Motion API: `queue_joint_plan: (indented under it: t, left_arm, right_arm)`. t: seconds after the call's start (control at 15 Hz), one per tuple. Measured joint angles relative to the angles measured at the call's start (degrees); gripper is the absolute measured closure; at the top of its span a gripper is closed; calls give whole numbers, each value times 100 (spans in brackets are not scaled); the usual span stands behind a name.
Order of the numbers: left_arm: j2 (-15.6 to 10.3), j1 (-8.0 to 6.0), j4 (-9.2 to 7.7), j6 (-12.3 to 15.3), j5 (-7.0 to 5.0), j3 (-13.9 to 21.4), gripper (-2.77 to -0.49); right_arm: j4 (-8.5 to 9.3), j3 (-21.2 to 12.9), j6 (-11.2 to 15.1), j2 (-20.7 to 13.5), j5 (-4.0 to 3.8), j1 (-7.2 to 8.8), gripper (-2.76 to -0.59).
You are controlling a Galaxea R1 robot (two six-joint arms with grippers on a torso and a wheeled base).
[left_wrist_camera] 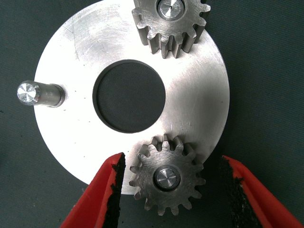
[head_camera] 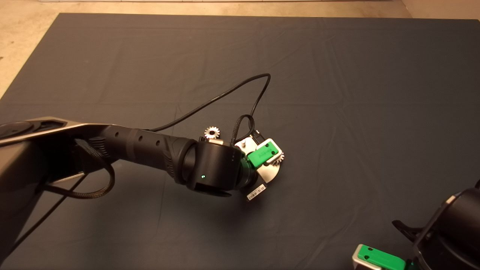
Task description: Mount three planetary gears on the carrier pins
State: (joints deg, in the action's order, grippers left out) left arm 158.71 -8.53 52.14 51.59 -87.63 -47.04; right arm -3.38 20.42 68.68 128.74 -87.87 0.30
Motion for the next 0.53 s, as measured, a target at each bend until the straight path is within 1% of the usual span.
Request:
queue_joint_plan:
  t: [0.07,0.13,0.2,0.33,0.4,0.53]
  left_arm:
    - [0,-33,-5,-5,2,0,-131]
    - [2,-112,-49,-5,2,0,-131]
    - [2,-262,-186,-33,2,-2,-131]
    - [-2,-588,-553,-142,8,-78,-131]
    - [-17,-706,-722,-208,15,-155,-131]
    - [-80,-860,-999,-345,15,-339,-131]
  right_arm:
    - [0,0,0,0,0,0,-189]
    - [0,0,0,0,0,0,-189]
    - [0,0,0,2,0,0,-189]
    - [0,0,2,48,0,0,-189]
    - [0,0,2,80,-2,0,-189]
    - [0,0,2,113,2,0,-189]
